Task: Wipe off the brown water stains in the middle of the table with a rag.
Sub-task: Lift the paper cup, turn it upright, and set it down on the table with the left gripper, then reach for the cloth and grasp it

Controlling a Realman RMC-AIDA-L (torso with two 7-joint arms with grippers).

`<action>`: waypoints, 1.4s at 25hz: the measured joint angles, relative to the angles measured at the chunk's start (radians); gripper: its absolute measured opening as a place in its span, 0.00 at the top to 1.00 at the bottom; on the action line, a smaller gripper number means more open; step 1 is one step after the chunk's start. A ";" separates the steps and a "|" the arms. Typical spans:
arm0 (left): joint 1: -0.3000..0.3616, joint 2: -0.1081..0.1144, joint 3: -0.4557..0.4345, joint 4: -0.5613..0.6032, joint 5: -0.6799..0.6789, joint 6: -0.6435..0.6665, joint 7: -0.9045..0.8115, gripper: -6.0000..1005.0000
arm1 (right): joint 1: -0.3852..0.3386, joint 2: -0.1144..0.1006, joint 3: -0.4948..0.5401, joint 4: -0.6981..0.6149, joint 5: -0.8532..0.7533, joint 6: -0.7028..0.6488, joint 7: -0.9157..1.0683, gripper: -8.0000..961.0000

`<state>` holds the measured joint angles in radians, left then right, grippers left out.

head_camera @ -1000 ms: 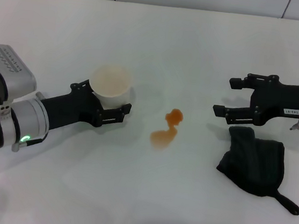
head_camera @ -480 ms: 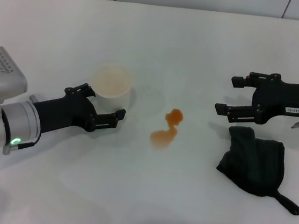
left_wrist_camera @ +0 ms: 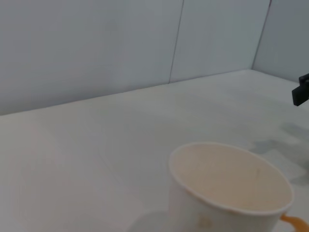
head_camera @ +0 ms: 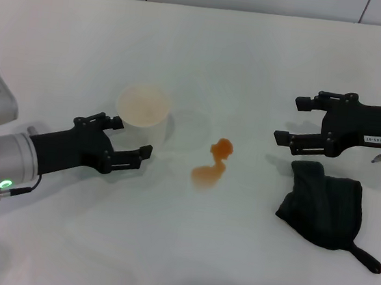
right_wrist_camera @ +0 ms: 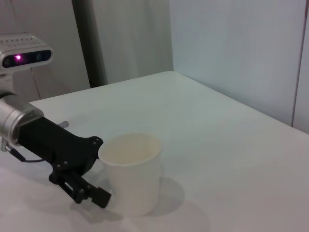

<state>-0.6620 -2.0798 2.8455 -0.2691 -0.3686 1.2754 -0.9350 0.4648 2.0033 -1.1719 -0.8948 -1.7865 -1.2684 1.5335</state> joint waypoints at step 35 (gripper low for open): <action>-0.393 0.057 0.003 -0.629 0.594 0.695 -0.537 0.11 | 0.003 0.001 0.002 -0.002 0.000 0.000 0.001 0.11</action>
<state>-1.0553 -2.0232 2.8486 -0.8984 0.2249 1.9701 -1.4717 0.4678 2.0042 -1.1703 -0.8967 -1.7869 -1.2685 1.5340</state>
